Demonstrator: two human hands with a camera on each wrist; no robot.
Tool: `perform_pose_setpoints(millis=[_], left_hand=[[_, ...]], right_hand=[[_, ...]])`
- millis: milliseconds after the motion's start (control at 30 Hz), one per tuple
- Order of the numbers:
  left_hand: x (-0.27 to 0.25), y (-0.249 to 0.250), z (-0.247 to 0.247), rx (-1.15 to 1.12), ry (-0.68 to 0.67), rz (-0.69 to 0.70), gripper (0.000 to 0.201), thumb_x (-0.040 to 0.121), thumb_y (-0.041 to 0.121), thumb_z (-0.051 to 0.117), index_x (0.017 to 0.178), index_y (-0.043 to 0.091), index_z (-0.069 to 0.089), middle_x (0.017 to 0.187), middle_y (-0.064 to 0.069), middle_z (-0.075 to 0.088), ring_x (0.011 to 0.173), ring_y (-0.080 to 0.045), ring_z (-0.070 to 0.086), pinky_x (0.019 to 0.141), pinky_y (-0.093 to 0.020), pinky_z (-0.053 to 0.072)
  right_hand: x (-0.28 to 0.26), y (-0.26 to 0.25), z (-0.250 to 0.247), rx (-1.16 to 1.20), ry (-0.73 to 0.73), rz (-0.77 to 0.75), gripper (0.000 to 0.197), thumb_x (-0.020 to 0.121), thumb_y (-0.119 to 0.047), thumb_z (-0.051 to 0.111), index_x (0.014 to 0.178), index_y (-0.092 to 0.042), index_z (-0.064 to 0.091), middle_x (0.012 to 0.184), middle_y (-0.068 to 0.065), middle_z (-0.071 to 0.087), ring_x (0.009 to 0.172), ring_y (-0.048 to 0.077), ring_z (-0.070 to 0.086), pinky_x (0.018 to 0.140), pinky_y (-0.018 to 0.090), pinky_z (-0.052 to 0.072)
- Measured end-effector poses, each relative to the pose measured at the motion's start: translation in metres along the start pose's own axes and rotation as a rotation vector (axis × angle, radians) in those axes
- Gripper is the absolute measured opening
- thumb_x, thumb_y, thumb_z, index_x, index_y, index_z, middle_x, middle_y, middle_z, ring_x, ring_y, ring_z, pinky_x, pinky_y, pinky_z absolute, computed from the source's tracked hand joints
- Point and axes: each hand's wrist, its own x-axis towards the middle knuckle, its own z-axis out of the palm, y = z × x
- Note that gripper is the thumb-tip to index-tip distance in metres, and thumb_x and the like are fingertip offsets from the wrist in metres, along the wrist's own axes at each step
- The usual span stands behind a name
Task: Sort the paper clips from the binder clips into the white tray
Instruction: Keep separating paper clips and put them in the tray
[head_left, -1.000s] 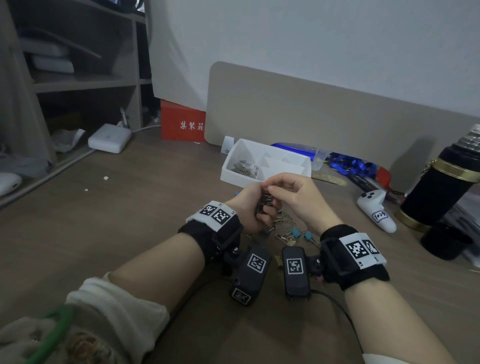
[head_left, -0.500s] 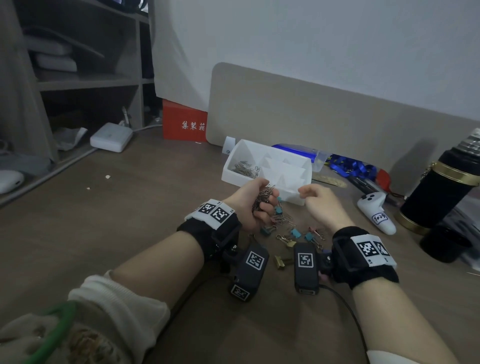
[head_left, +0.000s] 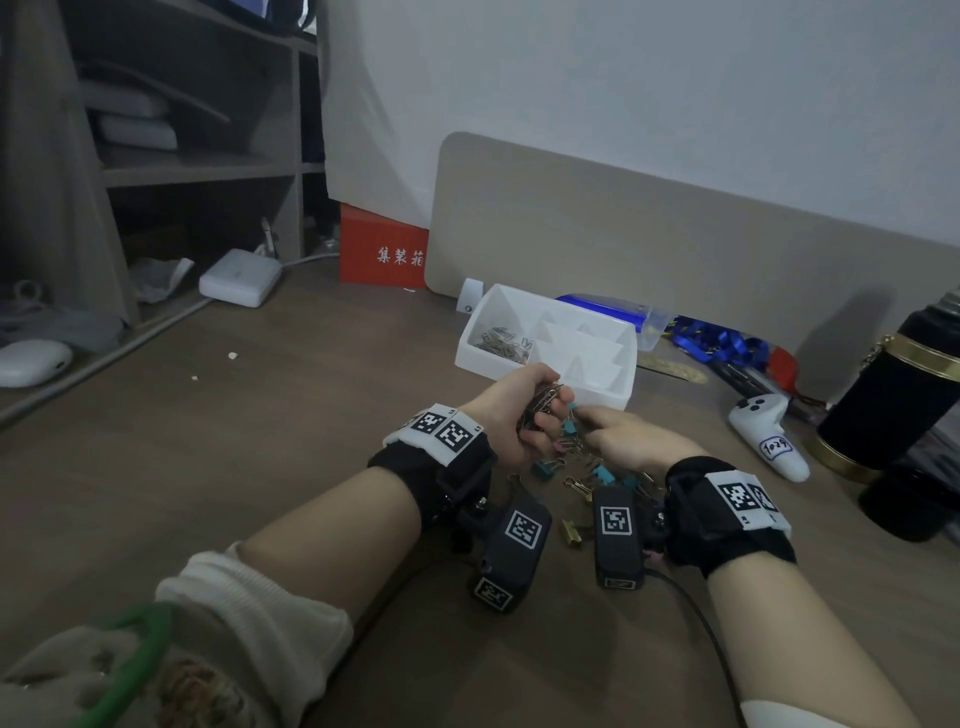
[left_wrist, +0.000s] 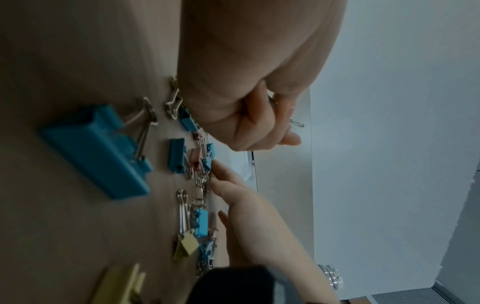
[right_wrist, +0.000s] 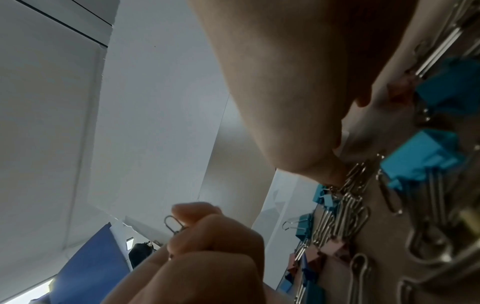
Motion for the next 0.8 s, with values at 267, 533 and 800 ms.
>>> perform_pose_setpoints(millis=[267,533,800], left_hand=[[0.0,0.0,0.0,0.015,-0.007,-0.011,0.035,0.094,0.029,0.041,0.064,0.015,0.051,0.05,0.008,0.043,0.03,-0.004,0.031,0.027,-0.013,0.016],[0.002,0.0,-0.001,0.039,-0.01,-0.012,0.034,0.094,0.029,0.04,0.065,0.016,0.051,0.051,0.009,0.042,0.031,-0.003,0.03,0.026,-0.013,0.017],[0.0,0.0,0.0,0.045,-0.004,-0.005,0.035,0.094,0.029,0.04,0.064,0.015,0.051,0.049,0.008,0.043,0.03,-0.004,0.03,0.027,-0.013,0.017]], right_hand=[[-0.011,0.004,-0.011,-0.048,0.016,0.022,0.054,0.085,0.002,0.047,0.13,-0.024,0.058,0.137,0.004,0.052,0.12,0.023,0.052,0.1,0.039,0.047],[-0.013,0.001,-0.012,-0.003,0.064,-0.007,0.046,0.086,-0.009,0.061,0.13,-0.022,0.054,0.133,0.0,0.053,0.114,0.017,0.053,0.088,0.029,0.047],[-0.005,0.002,0.0,0.094,0.078,-0.012,0.039,0.076,-0.029,0.08,0.106,-0.02,0.057,0.106,-0.001,0.06,0.097,0.016,0.058,0.076,0.026,0.046]])
